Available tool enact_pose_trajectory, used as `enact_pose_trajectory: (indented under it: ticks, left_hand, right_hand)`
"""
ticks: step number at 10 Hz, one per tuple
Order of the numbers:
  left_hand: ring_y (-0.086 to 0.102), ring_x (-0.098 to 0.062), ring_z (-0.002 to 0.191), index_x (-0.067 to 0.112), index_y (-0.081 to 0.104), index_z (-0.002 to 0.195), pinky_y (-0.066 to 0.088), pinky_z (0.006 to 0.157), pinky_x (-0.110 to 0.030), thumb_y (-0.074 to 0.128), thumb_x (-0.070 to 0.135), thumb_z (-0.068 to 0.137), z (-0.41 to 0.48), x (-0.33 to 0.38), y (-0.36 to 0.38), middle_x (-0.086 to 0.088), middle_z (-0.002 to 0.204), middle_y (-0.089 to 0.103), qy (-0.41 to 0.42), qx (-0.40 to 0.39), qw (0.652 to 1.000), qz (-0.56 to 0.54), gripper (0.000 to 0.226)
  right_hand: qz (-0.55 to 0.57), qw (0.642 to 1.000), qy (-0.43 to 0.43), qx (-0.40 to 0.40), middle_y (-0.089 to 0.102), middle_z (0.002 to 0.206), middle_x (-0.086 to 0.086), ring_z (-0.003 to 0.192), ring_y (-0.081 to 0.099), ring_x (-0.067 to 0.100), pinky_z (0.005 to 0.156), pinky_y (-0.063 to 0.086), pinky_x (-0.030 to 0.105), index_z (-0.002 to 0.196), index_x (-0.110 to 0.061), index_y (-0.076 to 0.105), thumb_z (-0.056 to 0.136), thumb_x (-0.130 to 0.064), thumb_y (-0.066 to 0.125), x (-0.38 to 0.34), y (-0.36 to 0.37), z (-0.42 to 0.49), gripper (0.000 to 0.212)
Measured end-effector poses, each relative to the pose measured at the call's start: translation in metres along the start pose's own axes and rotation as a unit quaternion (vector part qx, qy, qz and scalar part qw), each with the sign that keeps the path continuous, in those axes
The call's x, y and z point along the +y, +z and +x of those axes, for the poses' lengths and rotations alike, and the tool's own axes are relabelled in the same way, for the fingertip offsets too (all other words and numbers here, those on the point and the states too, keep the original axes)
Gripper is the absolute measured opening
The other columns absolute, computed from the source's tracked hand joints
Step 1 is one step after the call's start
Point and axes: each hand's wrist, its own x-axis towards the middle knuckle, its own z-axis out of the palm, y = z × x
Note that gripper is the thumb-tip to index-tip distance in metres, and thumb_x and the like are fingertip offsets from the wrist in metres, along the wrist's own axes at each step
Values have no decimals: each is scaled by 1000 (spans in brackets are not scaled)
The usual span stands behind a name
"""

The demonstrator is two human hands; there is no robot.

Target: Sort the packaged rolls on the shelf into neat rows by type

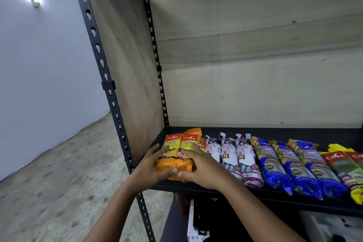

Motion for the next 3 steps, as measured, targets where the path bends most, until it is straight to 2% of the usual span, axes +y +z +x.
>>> enact_pose_trajectory:
  ticks: [1,2,3]
  left_hand:
    - [32,-2,135,44,47,140,41,98,-17,64,74,76,-2,28,7,18,153,26,64,84,994,11,73]
    - [42,2,128,42,63,121,43,101,-28,62,67,83,-1,53,26,18,141,43,120,162,979,29,45]
    - [48,-1,123,37,68,111,45,97,-27,66,48,91,-10,85,56,20,129,50,181,198,963,9,24]
  right_hand:
    - [15,997,-34,67,19,162,-10,147,19,15,114,25,38,148,-40,34,87,-58,61,1,-18,-12,69]
    - [31,989,-49,133,44,146,-14,133,41,7,101,36,25,137,-39,48,90,-52,59,11,-38,-29,50]
    - [37,984,-37,168,51,130,-22,117,48,-2,90,43,20,128,-44,52,92,-51,56,27,-53,-60,38]
